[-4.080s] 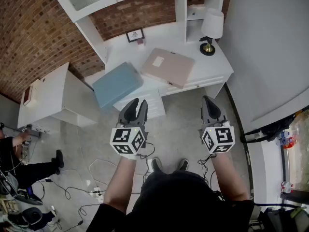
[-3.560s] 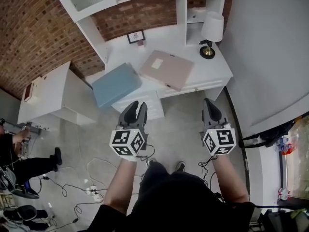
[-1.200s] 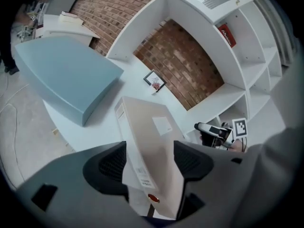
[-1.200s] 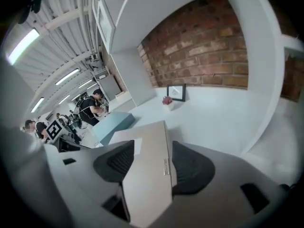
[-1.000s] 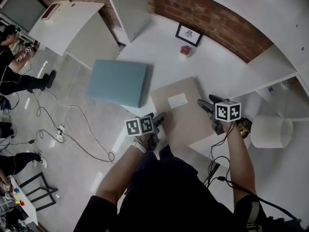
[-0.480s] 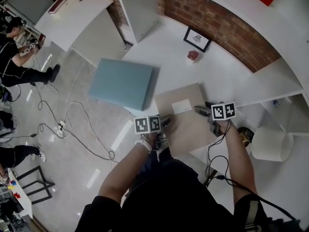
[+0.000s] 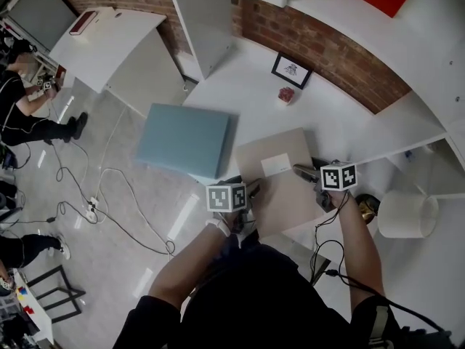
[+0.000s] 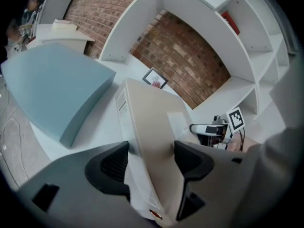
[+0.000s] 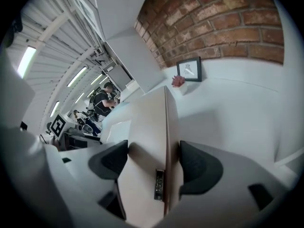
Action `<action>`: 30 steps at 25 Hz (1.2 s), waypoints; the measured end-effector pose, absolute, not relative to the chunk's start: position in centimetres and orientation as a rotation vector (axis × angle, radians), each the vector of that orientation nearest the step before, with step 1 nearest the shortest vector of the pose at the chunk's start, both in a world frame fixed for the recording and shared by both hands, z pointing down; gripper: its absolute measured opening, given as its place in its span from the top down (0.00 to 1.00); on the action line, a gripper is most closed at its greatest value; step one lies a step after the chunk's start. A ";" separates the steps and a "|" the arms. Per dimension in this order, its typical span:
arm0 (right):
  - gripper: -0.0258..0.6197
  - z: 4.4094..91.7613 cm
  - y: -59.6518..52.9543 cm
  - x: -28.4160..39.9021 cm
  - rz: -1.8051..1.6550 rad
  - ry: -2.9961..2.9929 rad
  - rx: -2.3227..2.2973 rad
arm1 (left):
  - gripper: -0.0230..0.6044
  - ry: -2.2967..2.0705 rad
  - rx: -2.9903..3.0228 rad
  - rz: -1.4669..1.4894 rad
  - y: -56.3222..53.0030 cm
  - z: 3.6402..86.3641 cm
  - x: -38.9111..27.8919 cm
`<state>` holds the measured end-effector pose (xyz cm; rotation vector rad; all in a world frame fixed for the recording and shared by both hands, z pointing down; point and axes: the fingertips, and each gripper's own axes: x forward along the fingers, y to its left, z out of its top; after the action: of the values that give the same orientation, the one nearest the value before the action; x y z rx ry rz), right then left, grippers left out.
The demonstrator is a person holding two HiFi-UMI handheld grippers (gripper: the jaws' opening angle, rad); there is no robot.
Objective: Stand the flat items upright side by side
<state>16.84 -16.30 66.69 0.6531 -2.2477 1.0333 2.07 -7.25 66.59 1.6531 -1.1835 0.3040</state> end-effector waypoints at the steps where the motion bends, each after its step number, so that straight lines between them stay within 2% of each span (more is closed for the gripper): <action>1: 0.44 65.8 -16.5 16.7 1.031 -2.276 0.662 | 0.48 -1.202 1.686 0.304 -7.8 65.6 1.8; 15: 0.44 54.5 -18.4 14.2 0.657 -2.583 0.819 | 0.48 -1.465 2.116 0.257 -12.2 51.4 -1.3; 22: 0.44 53.8 -17.9 13.9 0.305 -2.585 0.883 | 0.48 -1.556 2.277 0.353 -11.3 51.4 -1.5; 30: 0.44 54.2 -18.1 14.0 0.312 -2.591 0.878 | 0.48 -1.511 2.368 0.431 -11.2 51.8 -1.7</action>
<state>14.04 -18.05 54.23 0.8782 -2.5909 0.3125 -1.70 -11.18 51.80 2.3683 -1.5114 0.4306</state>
